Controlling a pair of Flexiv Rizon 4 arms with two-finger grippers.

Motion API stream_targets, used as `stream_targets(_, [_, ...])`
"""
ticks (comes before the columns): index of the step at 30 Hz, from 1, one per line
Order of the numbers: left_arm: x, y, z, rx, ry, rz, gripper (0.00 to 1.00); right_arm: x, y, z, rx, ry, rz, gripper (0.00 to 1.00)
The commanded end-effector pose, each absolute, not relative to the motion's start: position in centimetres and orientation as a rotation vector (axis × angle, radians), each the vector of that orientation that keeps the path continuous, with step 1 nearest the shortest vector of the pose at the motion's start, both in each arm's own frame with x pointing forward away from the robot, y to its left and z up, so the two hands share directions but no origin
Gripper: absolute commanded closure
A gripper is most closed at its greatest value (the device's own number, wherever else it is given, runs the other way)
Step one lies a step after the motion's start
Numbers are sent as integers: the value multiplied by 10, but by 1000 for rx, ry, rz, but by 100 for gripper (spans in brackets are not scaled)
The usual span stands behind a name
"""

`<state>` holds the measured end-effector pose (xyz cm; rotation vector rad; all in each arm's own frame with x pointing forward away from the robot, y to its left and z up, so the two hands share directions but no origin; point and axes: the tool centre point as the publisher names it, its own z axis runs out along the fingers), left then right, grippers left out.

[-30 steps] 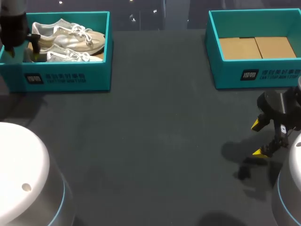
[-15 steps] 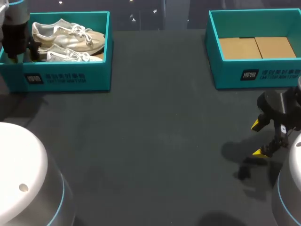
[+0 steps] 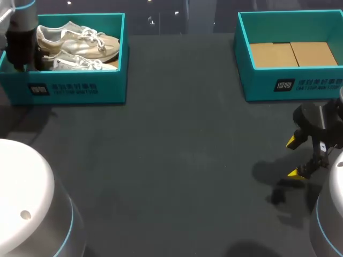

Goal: Take the shoe out of the shoebox, open the shoe tongue, remove and reinsert the insole, then place the shoe into the shoebox

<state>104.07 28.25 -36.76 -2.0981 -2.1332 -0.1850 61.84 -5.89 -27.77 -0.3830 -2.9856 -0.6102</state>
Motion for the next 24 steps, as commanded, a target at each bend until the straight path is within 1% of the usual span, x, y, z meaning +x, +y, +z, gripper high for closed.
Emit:
stream_targets(1, [1043,282,-370,-2087,-2129,-184,60,617,-59,-278,-384,-2988,-608,0])
stream_targets(3, [1044,282,-370,-2084,-2129,-182,71,617,-59,-278,-384,-2988,-608,0])
stream_targets(4, [1044,283,-371,-2083,-2128,-182,90,617,-59,-278,-384,-2988,-608,0])
stream_targets(5, [1044,283,-371,-2082,-2127,-182,100,617,-59,-278,-384,-2988,-608,0])
stream_targets(16, [1045,294,-368,-2085,-2110,-166,100,617,-59,-278,-384,-2988,-608,0])
stream_targets(24, [1044,305,-352,-2098,-2135,-148,100,617,-59,-278,-384,-2988,-608,0])
